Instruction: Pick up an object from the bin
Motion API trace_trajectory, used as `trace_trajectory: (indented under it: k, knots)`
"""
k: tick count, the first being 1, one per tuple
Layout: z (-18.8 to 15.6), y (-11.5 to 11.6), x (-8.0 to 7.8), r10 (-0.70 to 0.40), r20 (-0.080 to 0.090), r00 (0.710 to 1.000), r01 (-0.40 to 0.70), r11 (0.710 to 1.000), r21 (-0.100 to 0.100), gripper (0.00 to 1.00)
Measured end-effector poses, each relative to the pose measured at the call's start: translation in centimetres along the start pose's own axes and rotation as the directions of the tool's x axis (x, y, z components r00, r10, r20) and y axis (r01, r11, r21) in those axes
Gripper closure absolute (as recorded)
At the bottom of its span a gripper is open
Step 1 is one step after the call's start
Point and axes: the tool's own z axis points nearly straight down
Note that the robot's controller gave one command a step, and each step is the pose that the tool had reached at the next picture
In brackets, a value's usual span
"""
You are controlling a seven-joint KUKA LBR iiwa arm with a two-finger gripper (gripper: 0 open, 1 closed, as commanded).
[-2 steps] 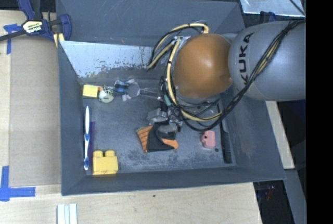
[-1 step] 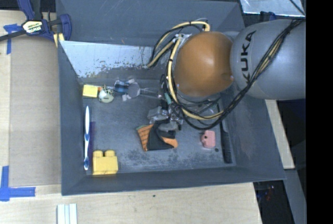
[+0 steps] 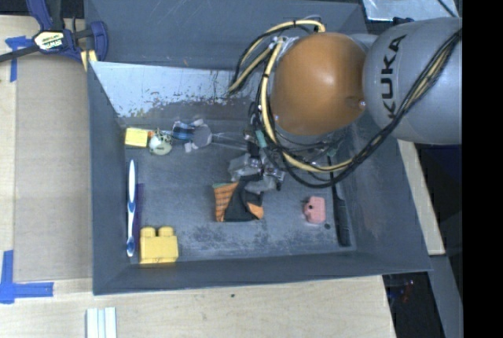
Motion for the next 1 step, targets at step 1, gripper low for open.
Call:
trace_trajectory:
  k: [1]
  knots:
    - [-4.3,-0.3,-0.18,0.001,0.005,1.0,-0.001,1.0,0.009,1.0]
